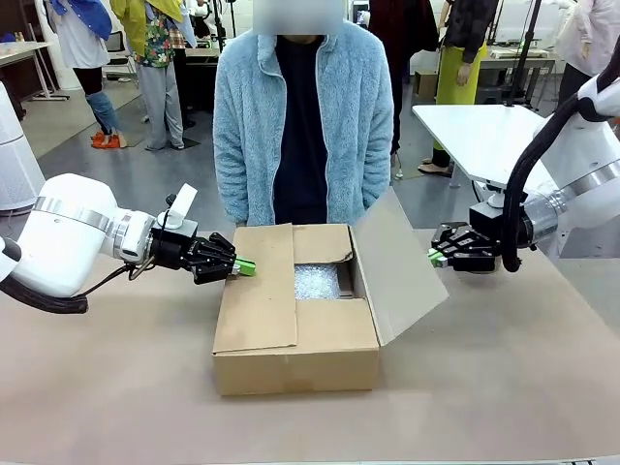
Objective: Wrap the clocks to prevent damage.
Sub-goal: Push the left (or right) flap of the Package Box to close it.
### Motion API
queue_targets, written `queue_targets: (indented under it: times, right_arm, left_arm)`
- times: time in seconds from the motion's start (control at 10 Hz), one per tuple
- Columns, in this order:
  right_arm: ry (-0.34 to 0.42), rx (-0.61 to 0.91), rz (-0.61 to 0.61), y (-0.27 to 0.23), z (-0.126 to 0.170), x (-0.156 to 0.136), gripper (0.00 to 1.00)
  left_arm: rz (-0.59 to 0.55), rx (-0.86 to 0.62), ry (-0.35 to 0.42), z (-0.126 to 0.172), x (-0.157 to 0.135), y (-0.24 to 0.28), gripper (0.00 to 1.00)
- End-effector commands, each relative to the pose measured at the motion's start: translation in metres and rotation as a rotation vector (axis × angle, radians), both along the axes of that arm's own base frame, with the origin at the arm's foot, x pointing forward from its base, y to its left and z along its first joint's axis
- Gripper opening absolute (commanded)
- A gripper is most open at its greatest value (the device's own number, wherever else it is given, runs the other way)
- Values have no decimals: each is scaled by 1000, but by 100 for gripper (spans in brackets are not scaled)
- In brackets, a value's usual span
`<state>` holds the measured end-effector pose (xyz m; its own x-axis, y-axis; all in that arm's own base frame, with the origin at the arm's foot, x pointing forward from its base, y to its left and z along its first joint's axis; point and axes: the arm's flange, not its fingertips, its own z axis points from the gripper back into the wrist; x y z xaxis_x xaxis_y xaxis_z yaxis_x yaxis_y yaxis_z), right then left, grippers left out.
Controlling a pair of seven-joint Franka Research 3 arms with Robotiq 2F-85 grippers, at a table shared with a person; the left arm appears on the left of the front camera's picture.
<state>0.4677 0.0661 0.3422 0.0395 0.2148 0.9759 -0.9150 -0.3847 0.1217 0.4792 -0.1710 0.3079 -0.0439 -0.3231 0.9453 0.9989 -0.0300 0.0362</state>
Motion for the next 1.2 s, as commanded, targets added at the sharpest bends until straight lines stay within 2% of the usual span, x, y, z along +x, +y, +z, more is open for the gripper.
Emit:
queue_targets:
  times: [0.0, 0.1, 0.4, 0.8, 1.1]
  right_arm:
    - [-16, 14, -27, 28, -9, 0, 1]
    - [-6, -6, -52, 45, -15, 7, 1]
    - [-41, -21, -107, 73, -21, 24, 1]
    - [-63, -50, -177, 84, -35, 45, 1]
    - [-30, -60, -169, 91, -49, 54, 1]
  left_arm:
    - [-5, 12, -6, -2, 0, -1, 0]
    - [-5, 12, -6, -2, 0, -1, 0]
    - [-5, 12, -6, -2, 0, -1, 0]
    - [-5, 12, -6, -2, 0, -1, 0]
    - [-5, 12, -6, -2, 0, -1, 0]
